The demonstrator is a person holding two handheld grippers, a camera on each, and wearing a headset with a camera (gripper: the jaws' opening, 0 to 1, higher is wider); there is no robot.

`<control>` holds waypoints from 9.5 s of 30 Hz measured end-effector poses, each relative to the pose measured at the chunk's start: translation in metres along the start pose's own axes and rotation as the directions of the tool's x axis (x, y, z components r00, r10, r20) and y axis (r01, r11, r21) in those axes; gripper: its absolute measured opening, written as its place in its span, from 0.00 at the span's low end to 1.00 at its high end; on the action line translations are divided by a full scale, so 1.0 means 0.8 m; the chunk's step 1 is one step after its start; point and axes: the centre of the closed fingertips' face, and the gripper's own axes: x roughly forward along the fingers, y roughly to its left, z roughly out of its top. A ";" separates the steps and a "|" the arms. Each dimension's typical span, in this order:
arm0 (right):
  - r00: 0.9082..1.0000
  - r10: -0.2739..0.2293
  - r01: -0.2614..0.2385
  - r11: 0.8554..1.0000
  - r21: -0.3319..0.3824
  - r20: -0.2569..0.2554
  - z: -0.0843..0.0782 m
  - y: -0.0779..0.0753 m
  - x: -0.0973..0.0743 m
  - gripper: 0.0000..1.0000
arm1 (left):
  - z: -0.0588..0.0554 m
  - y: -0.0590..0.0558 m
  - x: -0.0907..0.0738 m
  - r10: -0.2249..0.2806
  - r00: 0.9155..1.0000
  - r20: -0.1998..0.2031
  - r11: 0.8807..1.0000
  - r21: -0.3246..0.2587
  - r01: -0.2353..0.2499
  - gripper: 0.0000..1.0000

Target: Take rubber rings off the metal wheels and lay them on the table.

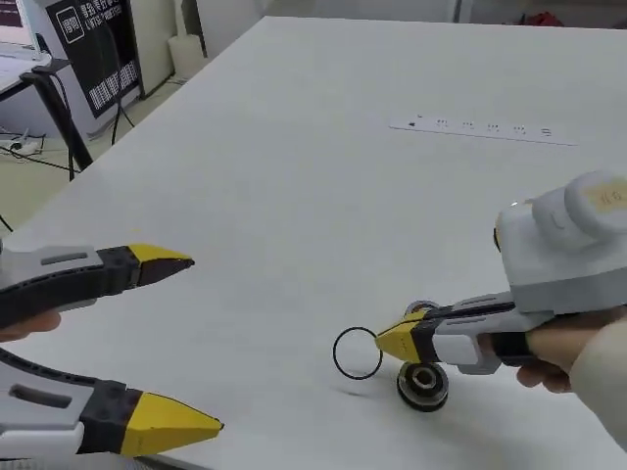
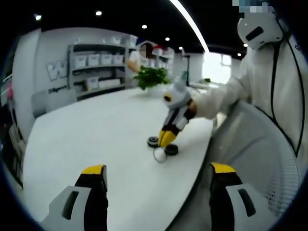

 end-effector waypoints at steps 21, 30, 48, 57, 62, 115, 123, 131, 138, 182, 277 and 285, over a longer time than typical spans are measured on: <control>0.998 -0.050 0.049 0.998 -0.040 -0.044 -0.014 -0.020 0.007 0.04 | 0.001 -0.001 0.002 -0.006 1.000 -0.011 1.000 0.009 0.006 0.89; 0.998 -0.054 0.053 0.997 -0.058 -0.020 -0.008 -0.020 -0.009 0.08 | 0.007 -0.002 0.002 -0.009 1.000 -0.020 1.000 0.026 0.009 0.89; 0.989 -0.093 0.105 0.989 -0.100 0.117 0.028 -0.002 -0.080 0.14 | 0.019 -0.005 0.014 -0.036 0.999 -0.022 0.998 0.053 0.037 0.88; 0.978 -0.132 0.146 0.986 -0.081 0.161 0.016 -0.008 -0.108 0.15 | 0.031 -0.008 0.016 -0.046 0.999 -0.028 0.996 0.080 0.048 0.87; 0.973 -0.142 0.157 0.985 -0.069 0.180 0.007 -0.012 -0.117 0.16 | 0.042 -0.010 0.019 -0.056 0.998 -0.030 0.993 0.106 0.059 0.87; 0.992 -0.069 0.083 0.988 -0.127 0.109 -0.062 -0.013 -0.061 0.25 | 0.068 -0.068 0.174 -0.340 0.935 -0.102 0.908 0.225 0.355 0.72; 0.993 -0.071 0.085 0.986 -0.145 0.098 -0.066 -0.017 -0.055 0.25 | 0.039 -0.064 0.191 -0.342 0.931 -0.127 0.914 0.184 0.361 0.67; 0.993 -0.068 0.084 0.982 -0.166 0.100 -0.067 -0.020 -0.052 0.24 | 0.017 -0.057 0.202 -0.327 0.934 -0.146 0.922 0.166 0.349 0.60; 0.993 -0.064 0.082 0.979 -0.187 0.100 -0.068 -0.020 -0.049 0.22 | 0.005 -0.056 0.207 -0.333 0.932 -0.142 0.927 0.134 0.351 0.50; 0.990 -0.091 0.114 0.966 -0.234 0.106 -0.071 -0.028 -0.049 0.01 | -0.030 -0.056 0.223 -0.311 0.940 -0.139 0.929 0.164 0.332 0.15; 0.972 -0.010 -0.015 0.994 0.105 0.234 -0.046 -0.010 -0.058 0.00 | -0.033 -0.057 0.224 -0.314 0.938 -0.145 0.927 0.164 0.336 0.14; 0.973 -0.006 -0.018 0.994 0.105 0.233 -0.045 -0.007 -0.058 0.00 | -0.034 -0.059 0.223 -0.314 0.935 -0.164 0.924 0.176 0.341 0.14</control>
